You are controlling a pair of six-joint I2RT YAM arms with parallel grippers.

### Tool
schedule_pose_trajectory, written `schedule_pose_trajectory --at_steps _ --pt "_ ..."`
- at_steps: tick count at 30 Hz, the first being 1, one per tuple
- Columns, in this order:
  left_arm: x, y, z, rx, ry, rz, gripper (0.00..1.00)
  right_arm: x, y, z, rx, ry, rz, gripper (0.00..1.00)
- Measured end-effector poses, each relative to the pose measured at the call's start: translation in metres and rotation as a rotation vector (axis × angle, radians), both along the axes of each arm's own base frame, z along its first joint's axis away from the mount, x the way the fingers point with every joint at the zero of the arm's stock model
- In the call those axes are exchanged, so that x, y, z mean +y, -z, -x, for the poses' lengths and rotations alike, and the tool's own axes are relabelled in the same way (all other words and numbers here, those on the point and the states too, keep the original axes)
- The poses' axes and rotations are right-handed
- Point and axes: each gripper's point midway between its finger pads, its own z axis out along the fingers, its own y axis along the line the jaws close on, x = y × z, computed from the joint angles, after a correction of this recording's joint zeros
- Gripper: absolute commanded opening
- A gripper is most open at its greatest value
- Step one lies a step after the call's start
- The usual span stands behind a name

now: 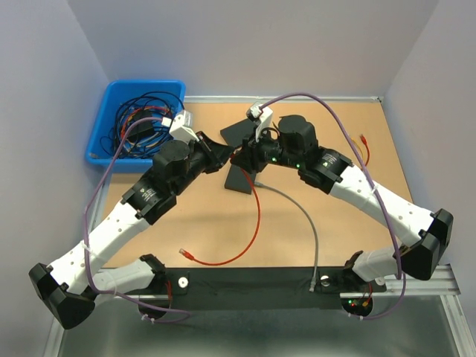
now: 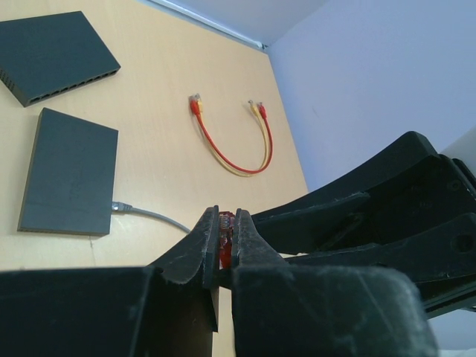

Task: Insert the plug into the switch port

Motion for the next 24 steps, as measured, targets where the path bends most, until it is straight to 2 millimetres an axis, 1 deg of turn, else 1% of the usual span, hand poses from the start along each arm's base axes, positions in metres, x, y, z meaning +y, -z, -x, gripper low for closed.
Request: schedule_pose_trajectory --at_steps 4,5,8,9,11,12,13,14,15,17,18,19,22,23,24 --pt "0.000 -0.001 0.000 -0.001 0.000 0.001 0.00 0.000 0.000 0.000 0.008 0.004 -0.005 0.24" --pt "0.000 0.000 0.000 -0.001 0.000 0.001 0.00 0.001 0.000 0.001 0.010 0.004 -0.006 0.20" --pt "0.000 0.000 0.000 -0.001 0.000 0.001 0.00 0.001 0.000 0.002 0.011 0.002 -0.006 0.12" --pt "0.000 -0.001 0.000 -0.001 0.000 0.001 0.00 0.001 0.000 0.002 0.011 0.002 -0.007 0.07" --pt "0.000 -0.001 0.000 -0.002 -0.001 0.001 0.00 0.001 0.000 0.002 0.011 0.002 -0.007 0.03" --pt "0.000 -0.001 0.000 -0.002 0.000 0.001 0.04 0.001 -0.001 0.001 0.010 0.005 -0.007 0.01" --pt "0.000 -0.001 0.000 -0.002 0.000 0.001 0.15 0.001 0.000 0.001 0.012 0.007 -0.007 0.01" --pt "0.000 0.000 0.000 -0.003 0.000 0.000 0.32 0.001 0.000 0.000 0.011 0.012 -0.007 0.01" --pt "0.001 0.000 0.001 -0.003 0.000 -0.001 0.39 0.000 0.000 -0.001 0.011 0.018 -0.005 0.00" --pt "0.001 0.003 0.001 -0.004 0.003 -0.016 0.51 -0.001 0.005 -0.004 0.007 0.035 -0.002 0.01" --pt "0.002 0.005 0.001 -0.002 0.002 -0.018 0.54 -0.002 0.008 -0.005 0.006 0.046 0.002 0.00" --pt "0.002 0.007 0.001 0.001 0.000 -0.024 0.59 -0.005 0.017 -0.006 0.014 0.061 0.017 0.01" --pt "0.005 0.010 0.000 0.000 -0.011 -0.050 0.65 -0.014 0.046 -0.009 0.042 0.105 0.071 0.01" --pt "0.006 0.011 -0.001 0.002 -0.016 -0.054 0.66 -0.021 0.061 -0.010 0.061 0.131 0.101 0.00" --pt "0.008 0.013 -0.001 0.001 -0.021 -0.065 0.67 -0.026 0.072 -0.011 0.072 0.150 0.121 0.00"
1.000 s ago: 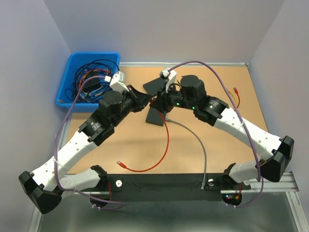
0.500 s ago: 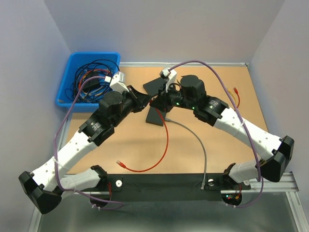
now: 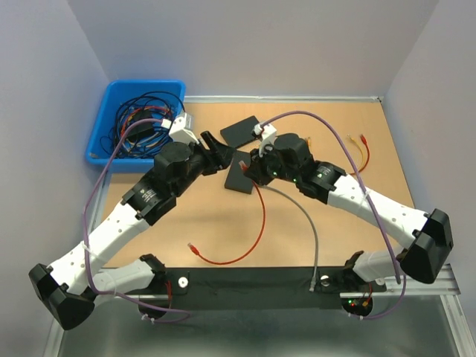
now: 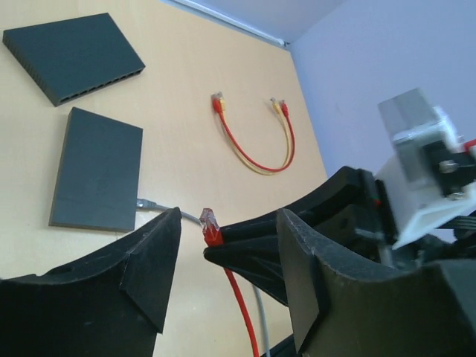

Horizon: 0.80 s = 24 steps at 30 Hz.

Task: Insert the plug into the switch port

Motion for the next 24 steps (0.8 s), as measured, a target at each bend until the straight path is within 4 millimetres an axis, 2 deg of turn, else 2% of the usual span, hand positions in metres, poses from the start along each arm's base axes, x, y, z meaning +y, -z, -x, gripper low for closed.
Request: schedule_pose_trajectory --at_steps 5,12,14,18,20,24 --pt "0.009 0.014 -0.005 0.006 -0.028 -0.052 0.71 -0.036 0.042 -0.013 0.060 0.124 0.088 0.01" --pt "0.031 0.052 -0.029 0.041 -0.073 -0.126 0.72 -0.084 0.079 -0.041 0.103 0.310 0.203 0.01" --pt "0.039 0.065 -0.039 0.057 -0.084 -0.144 0.72 -0.093 0.095 -0.051 0.130 0.351 0.236 0.01" --pt "0.045 0.090 -0.054 0.069 -0.066 -0.169 0.72 -0.110 0.140 -0.068 0.213 0.414 0.337 0.00" --pt "0.046 0.103 -0.064 0.076 -0.054 -0.185 0.72 -0.116 0.165 -0.085 0.258 0.445 0.383 0.01" --pt "0.040 0.131 -0.091 0.092 -0.016 -0.229 0.72 -0.122 0.194 -0.107 0.311 0.477 0.424 0.00"
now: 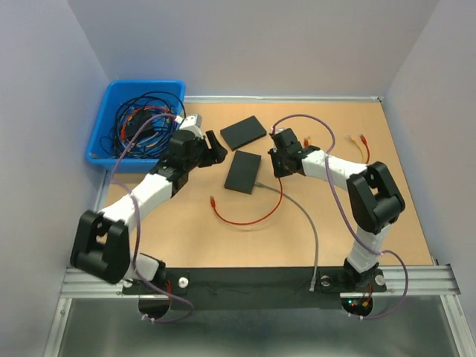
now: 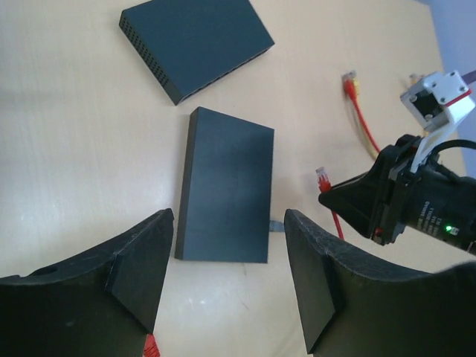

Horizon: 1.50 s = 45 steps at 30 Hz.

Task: Insert the plug into the switch port

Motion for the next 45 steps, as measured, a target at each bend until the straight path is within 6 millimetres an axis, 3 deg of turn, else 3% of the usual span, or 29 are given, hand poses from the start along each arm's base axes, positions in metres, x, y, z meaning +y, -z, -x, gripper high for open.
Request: schedule_pose_trajectory --at_steps 5,9,13,22,29,33,36,39,42,45 --pt "-0.023 0.058 -0.040 0.066 0.093 -0.052 0.72 0.014 0.025 -0.017 0.042 -0.012 -0.017 0.00" --pt "-0.035 0.098 -0.051 0.120 0.164 -0.075 0.71 0.025 0.034 -0.019 0.065 -0.032 -0.047 0.00" --pt "-0.044 0.119 -0.064 0.129 0.221 -0.068 0.71 0.038 0.031 -0.016 0.074 -0.048 -0.103 0.00" --pt "-0.045 0.132 -0.076 0.119 0.286 -0.050 0.69 0.097 0.033 0.021 0.103 -0.144 -0.155 0.01" --pt "-0.040 0.131 -0.079 0.108 0.297 -0.044 0.68 0.122 0.032 0.035 0.123 -0.183 -0.185 0.00" --pt "-0.042 0.130 -0.078 0.102 0.312 -0.042 0.68 0.121 0.031 0.035 0.122 -0.186 -0.184 0.00" --pt "-0.044 0.129 -0.076 0.097 0.329 -0.037 0.67 0.110 0.028 0.034 0.091 -0.183 -0.140 0.00" --pt "-0.046 0.127 -0.076 0.082 0.348 -0.034 0.66 0.101 0.014 0.035 0.058 -0.194 -0.109 0.00" --pt "-0.047 0.126 -0.076 0.068 0.355 -0.037 0.65 0.100 -0.008 0.032 0.008 -0.213 -0.117 0.00" --pt "-0.045 0.129 -0.075 0.054 0.354 -0.046 0.65 0.100 -0.017 0.031 -0.014 -0.229 -0.122 0.00"
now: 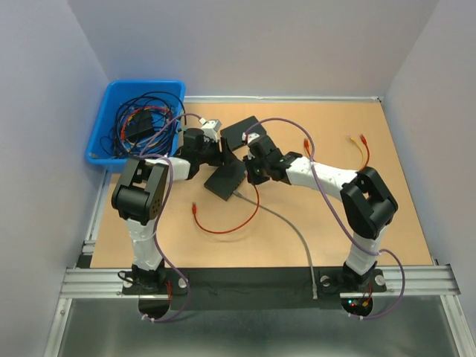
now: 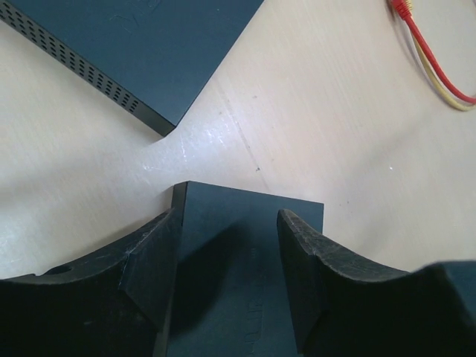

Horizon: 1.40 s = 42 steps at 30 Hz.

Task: Insert the plug into the switch port

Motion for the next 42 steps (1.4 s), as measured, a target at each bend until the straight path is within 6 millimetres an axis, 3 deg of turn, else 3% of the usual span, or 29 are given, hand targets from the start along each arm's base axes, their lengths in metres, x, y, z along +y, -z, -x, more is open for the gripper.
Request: schedule_pose_trajectory --at_steps 6,12,22,42 --pt "0.010 0.023 0.013 0.029 -0.028 -0.036 0.64 -0.001 0.012 0.011 0.054 -0.036 0.019 0.00" --pt "0.011 0.024 0.018 -0.008 -0.029 -0.024 0.62 -0.008 0.028 0.024 0.106 -0.052 0.042 0.01" --pt "0.011 0.023 0.018 -0.028 -0.034 -0.017 0.61 -0.004 0.052 0.029 0.166 -0.079 0.061 0.01" --pt "0.008 0.023 0.019 -0.034 -0.033 -0.021 0.59 0.011 0.052 0.017 0.187 -0.103 0.070 0.00"
